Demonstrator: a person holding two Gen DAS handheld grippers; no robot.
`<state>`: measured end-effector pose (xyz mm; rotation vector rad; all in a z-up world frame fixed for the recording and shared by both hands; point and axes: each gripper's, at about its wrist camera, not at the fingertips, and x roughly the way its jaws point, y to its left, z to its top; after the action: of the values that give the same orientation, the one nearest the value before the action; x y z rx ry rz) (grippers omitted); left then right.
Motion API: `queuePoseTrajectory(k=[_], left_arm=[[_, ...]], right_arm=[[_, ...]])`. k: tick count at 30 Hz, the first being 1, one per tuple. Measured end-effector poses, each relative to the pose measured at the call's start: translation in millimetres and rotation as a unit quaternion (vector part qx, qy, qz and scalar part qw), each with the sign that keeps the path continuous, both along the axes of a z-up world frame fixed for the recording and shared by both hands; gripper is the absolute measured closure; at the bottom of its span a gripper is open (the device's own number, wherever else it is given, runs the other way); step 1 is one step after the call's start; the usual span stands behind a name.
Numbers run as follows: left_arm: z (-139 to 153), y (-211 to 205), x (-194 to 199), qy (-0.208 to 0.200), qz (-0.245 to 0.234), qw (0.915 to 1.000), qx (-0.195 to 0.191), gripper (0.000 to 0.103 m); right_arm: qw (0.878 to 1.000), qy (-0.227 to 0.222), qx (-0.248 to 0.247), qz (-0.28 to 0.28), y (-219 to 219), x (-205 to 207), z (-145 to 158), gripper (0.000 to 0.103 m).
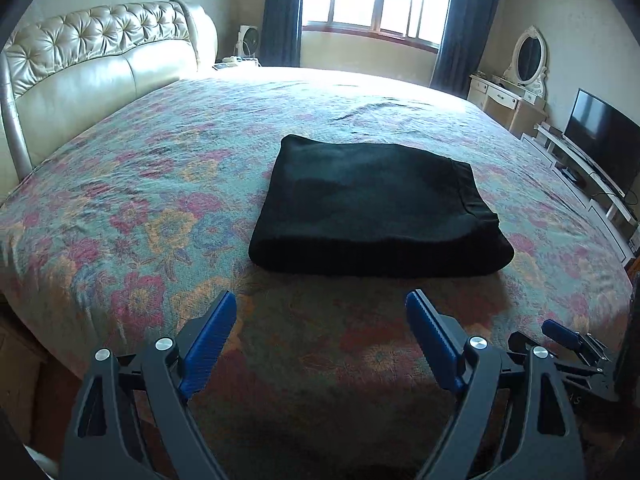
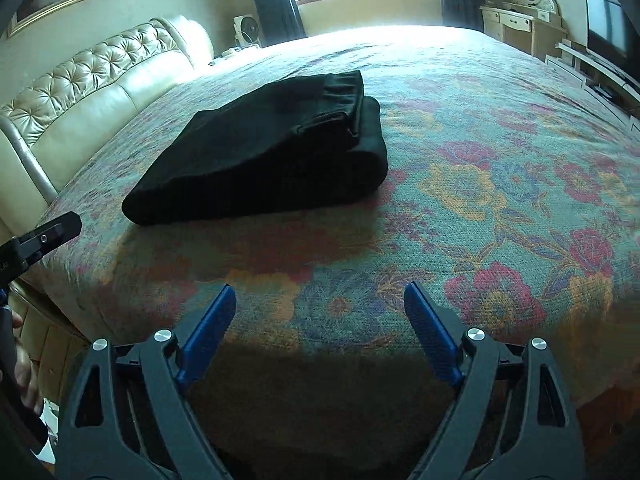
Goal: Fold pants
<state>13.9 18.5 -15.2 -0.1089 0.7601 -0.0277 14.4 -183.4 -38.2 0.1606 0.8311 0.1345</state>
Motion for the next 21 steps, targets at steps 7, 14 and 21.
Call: queuePoseTrajectory(k=[7, 14, 21], left_arm=[[5.1, -6.3, -7.4, 0.008, 0.002, 0.9998, -0.017, 0.018], [6.3, -5.2, -10.8, 0.011, 0.016, 0.9997, -0.015, 0.018], [8.6, -12.2, -15.6, 0.003, 0.018, 0.9998, 0.012, 0.018]], right_arm=[[0.998, -0.04, -0.008, 0.04, 23.0, -13.6, 29.9, 0.011], [0.998, -0.042, 0.001, 0.044, 26.5, -17.3, 35.0, 0.011], [0.998, -0.047, 0.002, 0.042, 26.1, -21.3, 36.7, 0.011]])
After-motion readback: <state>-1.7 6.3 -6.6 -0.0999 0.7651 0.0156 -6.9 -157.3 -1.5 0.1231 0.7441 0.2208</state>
